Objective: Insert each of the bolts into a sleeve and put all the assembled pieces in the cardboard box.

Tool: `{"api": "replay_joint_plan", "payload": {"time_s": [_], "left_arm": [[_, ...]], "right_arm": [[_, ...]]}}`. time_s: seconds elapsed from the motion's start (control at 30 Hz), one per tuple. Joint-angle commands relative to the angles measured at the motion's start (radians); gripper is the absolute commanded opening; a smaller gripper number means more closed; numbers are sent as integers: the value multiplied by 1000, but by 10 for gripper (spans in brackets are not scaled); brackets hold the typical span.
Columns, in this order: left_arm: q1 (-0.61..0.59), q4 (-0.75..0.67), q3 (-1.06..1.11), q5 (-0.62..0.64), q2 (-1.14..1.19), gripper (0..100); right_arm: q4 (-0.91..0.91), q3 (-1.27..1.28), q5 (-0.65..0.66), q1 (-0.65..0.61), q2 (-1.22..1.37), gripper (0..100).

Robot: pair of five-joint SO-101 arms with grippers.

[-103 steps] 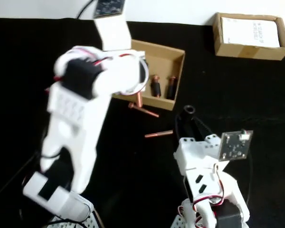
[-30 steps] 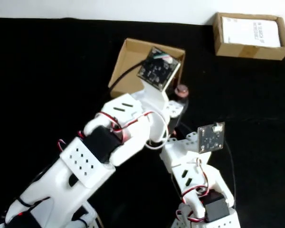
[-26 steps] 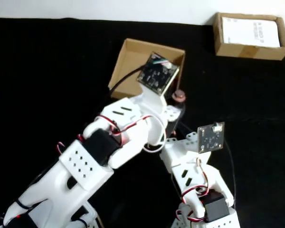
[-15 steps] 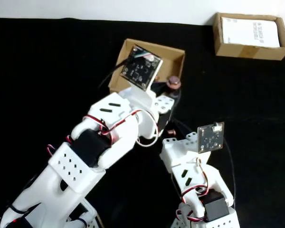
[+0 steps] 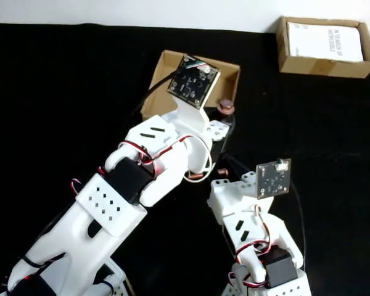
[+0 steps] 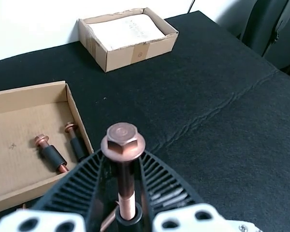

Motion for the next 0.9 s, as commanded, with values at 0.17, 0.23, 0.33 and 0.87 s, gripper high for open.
{"api": "replay_joint_plan", "payload": {"time_s": [0.17, 0.23, 0.33, 0.87], "left_arm": [[-2, -12, 12, 0, -10, 8], [-2, 23, 36, 0, -10, 8], [-2, 51, 77, 0, -10, 8], [-7, 431, -77, -2, -10, 202]], "right_arm": [[-25, -7, 9, 2, -8, 6], [-25, -10, 17, 2, -8, 6], [-25, -12, 75, 2, -8, 6], [-25, -8, 86, 2, -8, 6]]}}
